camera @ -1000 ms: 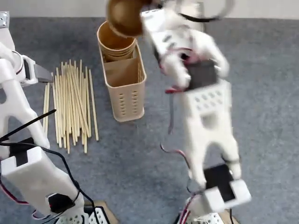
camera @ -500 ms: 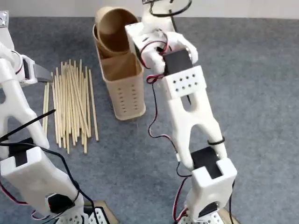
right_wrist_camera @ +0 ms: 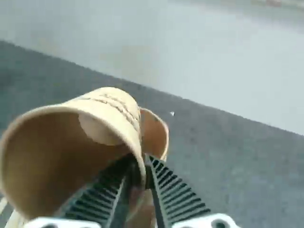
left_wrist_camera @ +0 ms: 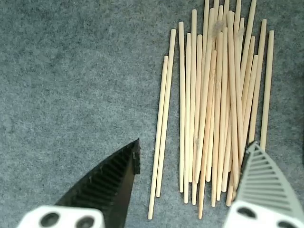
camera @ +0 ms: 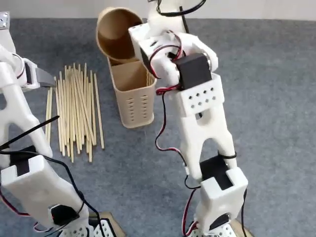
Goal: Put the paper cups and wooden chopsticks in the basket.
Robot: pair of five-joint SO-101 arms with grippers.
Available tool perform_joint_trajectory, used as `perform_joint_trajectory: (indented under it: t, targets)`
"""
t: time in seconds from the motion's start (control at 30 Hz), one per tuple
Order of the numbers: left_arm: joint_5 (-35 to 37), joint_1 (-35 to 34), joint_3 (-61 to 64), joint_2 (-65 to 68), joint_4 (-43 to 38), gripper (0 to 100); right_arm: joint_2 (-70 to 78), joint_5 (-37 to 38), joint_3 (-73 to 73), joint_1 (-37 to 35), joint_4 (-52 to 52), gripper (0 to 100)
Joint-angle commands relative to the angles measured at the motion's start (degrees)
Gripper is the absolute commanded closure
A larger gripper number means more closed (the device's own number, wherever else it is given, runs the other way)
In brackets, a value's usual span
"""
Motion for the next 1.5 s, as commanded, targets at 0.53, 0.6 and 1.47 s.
perform_joint_trajectory:
  t: [0.53,0.6,1.47]
  targets:
    - [-0.44,1.10,-0.13,-2.77,-0.62,65,-0.40,-0.26,6.02,2.86,0.04,99.3]
    - [-0.44,1.10,-0.13,-2.77,-0.62,65,-0.48,-0.18,7.52,2.59,-2.24,99.1]
    - [-0.26,12.97,-0.22,-2.77,-0.53,65,7.60,-0.26,13.05,-0.48,-36.26,85.5]
